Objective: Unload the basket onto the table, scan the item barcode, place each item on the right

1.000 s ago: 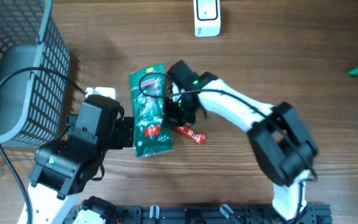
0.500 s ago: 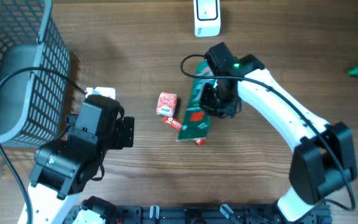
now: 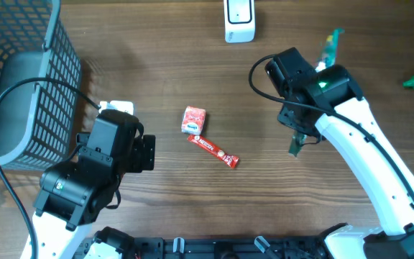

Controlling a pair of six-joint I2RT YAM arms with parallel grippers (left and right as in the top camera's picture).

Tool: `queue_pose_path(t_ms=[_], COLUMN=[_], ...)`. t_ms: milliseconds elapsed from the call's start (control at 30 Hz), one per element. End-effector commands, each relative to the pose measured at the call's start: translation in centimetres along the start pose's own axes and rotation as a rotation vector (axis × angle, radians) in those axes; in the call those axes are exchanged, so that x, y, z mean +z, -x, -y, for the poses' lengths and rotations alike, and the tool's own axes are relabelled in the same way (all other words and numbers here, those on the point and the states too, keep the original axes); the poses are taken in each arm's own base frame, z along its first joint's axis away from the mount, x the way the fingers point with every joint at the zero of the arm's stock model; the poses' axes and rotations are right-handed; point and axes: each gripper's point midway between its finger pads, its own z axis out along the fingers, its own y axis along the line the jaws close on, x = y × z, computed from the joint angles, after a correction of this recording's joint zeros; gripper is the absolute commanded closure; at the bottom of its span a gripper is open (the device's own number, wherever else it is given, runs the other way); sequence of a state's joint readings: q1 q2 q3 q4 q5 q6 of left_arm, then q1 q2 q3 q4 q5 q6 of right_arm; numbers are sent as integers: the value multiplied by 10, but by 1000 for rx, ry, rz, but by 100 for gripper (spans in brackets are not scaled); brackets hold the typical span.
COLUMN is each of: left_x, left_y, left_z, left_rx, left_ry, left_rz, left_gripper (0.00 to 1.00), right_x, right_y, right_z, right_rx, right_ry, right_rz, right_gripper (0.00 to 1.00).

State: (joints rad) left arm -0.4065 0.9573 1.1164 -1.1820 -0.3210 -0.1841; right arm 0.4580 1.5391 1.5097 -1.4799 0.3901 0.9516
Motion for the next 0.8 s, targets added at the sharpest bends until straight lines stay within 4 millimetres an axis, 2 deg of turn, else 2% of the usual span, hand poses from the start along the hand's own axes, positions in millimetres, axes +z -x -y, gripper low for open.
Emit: queue_pose_path(t_ms=[0,100,167,333,467,600,700,767], left_x=[0,0,0,0,0,0,0,0], left_y=[1,1,1,1,1,1,1,1], left_z=[-1,-1,-1,-1,-1,-1,-1,-1], left_rx=[12,12,12,12,12,12,12,12], left_ry=[8,8,8,8,8,8,8,8], left_rz=[7,7,7,7,7,7,7,7], left_gripper=[0,0,0,0,0,0,0,0], right_x=[2,8,14,19,14,6,7,11], right_y=[6,-4,-13,-40,-60,-76,-80,-89], right_z=[12,11,9,-27,-29,-40,-40,-37], right_rx=[96,103,170,342,682,920,945,935], right_ry=[-83,-103,-129,-24,-82,-115,-133,-167], right_rz=[39,-23,-68,-263,-370,-490,-505,-533], right_gripper=[95,95,95,95,95,96,96,96])
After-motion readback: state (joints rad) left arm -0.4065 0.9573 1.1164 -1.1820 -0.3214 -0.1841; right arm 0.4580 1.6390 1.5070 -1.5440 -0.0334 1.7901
